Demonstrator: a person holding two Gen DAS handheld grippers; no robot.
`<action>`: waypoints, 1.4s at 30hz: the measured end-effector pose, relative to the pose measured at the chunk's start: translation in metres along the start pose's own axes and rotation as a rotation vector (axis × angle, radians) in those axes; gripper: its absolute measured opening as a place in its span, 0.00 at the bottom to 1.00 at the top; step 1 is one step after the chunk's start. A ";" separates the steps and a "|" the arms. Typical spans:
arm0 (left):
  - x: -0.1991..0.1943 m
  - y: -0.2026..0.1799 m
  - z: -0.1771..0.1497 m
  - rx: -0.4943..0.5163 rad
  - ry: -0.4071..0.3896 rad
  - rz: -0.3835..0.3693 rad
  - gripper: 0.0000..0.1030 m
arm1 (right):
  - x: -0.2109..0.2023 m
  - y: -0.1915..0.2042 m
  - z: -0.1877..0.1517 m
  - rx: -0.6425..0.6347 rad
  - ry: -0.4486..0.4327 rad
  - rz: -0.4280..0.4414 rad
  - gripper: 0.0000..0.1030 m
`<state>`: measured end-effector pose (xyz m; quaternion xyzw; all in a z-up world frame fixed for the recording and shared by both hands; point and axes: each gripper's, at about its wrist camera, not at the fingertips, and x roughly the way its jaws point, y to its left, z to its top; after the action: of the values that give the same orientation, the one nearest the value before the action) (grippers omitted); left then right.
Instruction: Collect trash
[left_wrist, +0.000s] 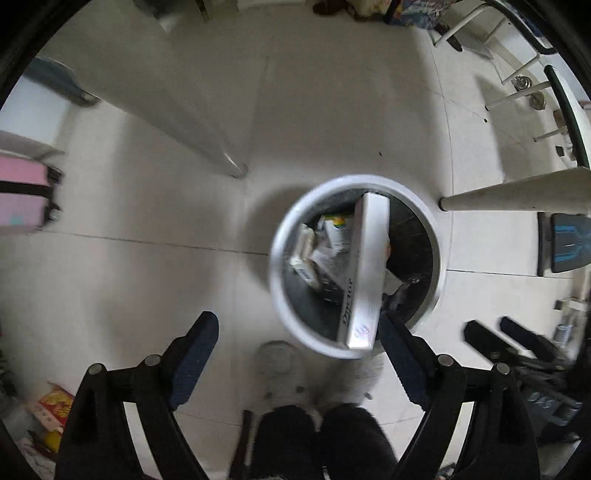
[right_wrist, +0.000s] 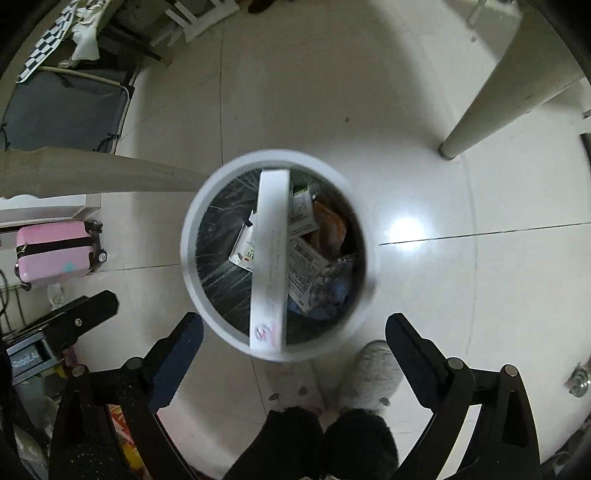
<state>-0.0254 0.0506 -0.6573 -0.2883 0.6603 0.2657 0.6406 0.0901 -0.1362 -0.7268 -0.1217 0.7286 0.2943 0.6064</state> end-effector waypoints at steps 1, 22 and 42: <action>-0.015 0.000 -0.006 0.009 -0.018 0.022 0.86 | -0.014 0.005 -0.001 -0.002 -0.014 -0.017 0.97; -0.349 -0.031 -0.115 0.091 -0.135 -0.109 0.86 | -0.424 0.093 -0.121 -0.073 -0.162 -0.057 0.97; -0.518 -0.022 -0.160 0.126 -0.285 -0.347 0.86 | -0.620 0.143 -0.206 -0.145 -0.240 0.174 0.97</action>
<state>-0.1133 -0.0589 -0.1328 -0.3168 0.5189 0.1479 0.7801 -0.0081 -0.2525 -0.0760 -0.0656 0.6357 0.4097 0.6509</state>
